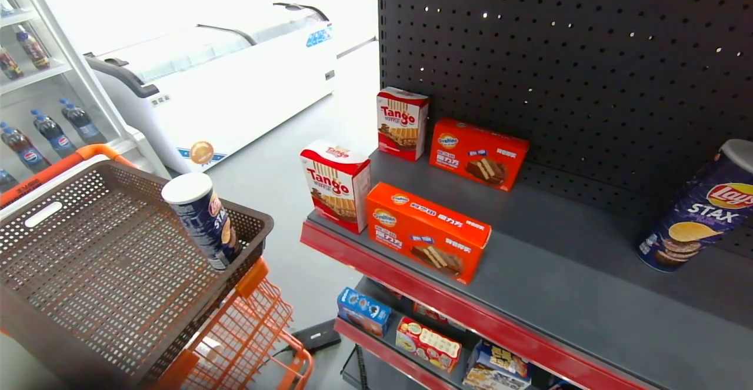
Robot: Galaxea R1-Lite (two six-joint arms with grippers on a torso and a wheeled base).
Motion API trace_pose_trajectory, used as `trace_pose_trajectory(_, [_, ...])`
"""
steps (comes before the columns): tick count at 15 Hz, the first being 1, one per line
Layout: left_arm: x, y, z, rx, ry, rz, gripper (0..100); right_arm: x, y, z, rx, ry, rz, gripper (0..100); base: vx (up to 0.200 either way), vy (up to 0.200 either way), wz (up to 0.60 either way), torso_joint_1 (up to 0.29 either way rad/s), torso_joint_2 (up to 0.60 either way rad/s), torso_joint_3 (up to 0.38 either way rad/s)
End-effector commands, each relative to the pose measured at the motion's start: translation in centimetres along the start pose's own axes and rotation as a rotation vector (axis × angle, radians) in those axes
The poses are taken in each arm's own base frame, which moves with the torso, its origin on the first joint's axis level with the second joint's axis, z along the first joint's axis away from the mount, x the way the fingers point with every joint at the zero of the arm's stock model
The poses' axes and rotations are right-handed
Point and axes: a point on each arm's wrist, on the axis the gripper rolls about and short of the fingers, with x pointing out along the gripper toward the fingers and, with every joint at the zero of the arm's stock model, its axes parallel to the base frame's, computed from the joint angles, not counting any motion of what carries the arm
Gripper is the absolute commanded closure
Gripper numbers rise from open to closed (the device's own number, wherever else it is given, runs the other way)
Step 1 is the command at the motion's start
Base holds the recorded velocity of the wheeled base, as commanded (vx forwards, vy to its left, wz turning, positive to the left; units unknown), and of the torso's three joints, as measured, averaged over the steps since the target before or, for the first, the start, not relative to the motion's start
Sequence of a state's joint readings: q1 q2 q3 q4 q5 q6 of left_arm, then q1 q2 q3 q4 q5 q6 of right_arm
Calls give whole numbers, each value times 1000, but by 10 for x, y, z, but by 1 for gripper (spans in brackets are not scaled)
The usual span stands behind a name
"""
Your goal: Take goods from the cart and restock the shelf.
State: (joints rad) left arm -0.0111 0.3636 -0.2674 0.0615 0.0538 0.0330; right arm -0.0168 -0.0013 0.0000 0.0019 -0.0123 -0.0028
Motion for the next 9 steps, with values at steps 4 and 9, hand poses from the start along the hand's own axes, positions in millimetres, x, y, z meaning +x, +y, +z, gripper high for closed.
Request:
trace_pose_trajectory(4, [70,-1,12,11,264,70,0,0,0,0,0,1,0,0,0,0,0,0,0,0])
trace_pose_trajectory(9, [162,-1,11,-38,230,95,0,0,0,0,0,1,0,0,0,0,0,0,0,0])
